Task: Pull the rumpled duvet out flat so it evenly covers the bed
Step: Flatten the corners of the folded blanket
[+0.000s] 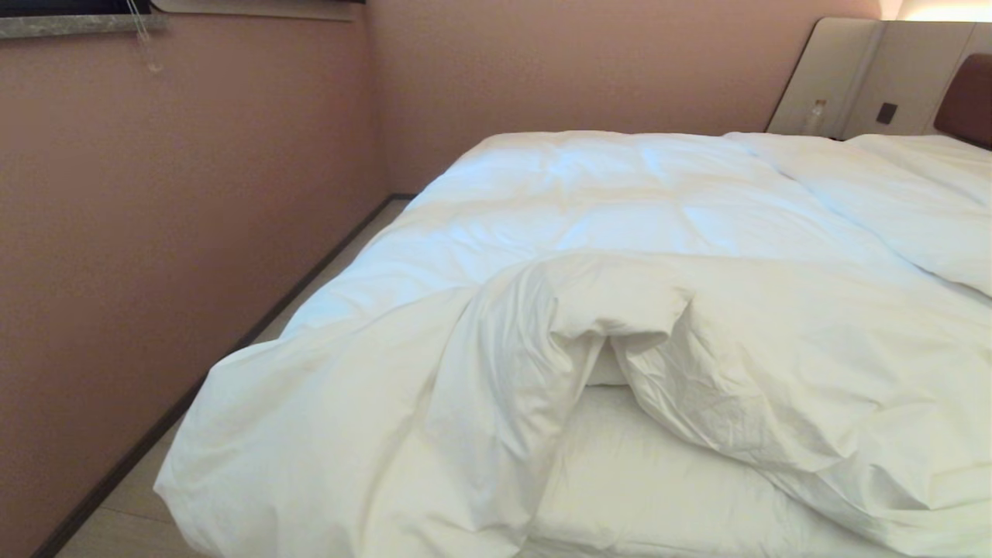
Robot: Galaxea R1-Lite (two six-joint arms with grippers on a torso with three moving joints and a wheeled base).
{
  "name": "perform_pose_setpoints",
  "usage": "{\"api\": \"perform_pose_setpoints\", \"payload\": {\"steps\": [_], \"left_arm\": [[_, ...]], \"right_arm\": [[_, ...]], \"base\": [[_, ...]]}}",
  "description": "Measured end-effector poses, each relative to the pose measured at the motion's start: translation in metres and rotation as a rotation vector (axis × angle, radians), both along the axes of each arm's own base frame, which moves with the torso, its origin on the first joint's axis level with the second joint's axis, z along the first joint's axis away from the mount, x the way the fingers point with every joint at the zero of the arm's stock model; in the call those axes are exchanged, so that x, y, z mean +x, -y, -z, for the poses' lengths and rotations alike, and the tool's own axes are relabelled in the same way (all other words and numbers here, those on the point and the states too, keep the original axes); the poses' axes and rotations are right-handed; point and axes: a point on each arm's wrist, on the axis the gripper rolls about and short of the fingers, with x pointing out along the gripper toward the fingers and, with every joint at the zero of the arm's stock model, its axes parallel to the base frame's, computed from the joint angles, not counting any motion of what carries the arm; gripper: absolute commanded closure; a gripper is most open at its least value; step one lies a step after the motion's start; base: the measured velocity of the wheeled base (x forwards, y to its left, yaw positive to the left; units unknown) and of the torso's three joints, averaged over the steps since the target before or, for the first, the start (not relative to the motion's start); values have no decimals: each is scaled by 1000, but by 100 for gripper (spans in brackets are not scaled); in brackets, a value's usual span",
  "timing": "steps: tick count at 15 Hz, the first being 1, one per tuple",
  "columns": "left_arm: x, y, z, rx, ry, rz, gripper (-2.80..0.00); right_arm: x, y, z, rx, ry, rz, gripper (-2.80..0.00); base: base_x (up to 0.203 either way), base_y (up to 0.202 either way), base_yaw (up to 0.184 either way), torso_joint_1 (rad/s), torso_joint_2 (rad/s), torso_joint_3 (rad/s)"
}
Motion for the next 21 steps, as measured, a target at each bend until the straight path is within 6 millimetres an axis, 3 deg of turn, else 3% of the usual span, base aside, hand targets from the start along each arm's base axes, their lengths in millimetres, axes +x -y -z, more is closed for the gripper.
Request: {"api": "perform_pose_setpoints", "payload": {"steps": [6,10,21], "left_arm": [[0,0,1,-60,-4,-10,0],[1,0,-5,-234,45,-14,0],[6,0,3,-136,89,-9,0]], "right_arm": [[0,0,0,0,0,0,0],[0,0,0,0,-1,1,0],[0,0,0,0,0,0,0]], "base": [[0,0,0,0,0,0],[0,0,0,0,0,0],[0,0,0,0,0,0]]}}
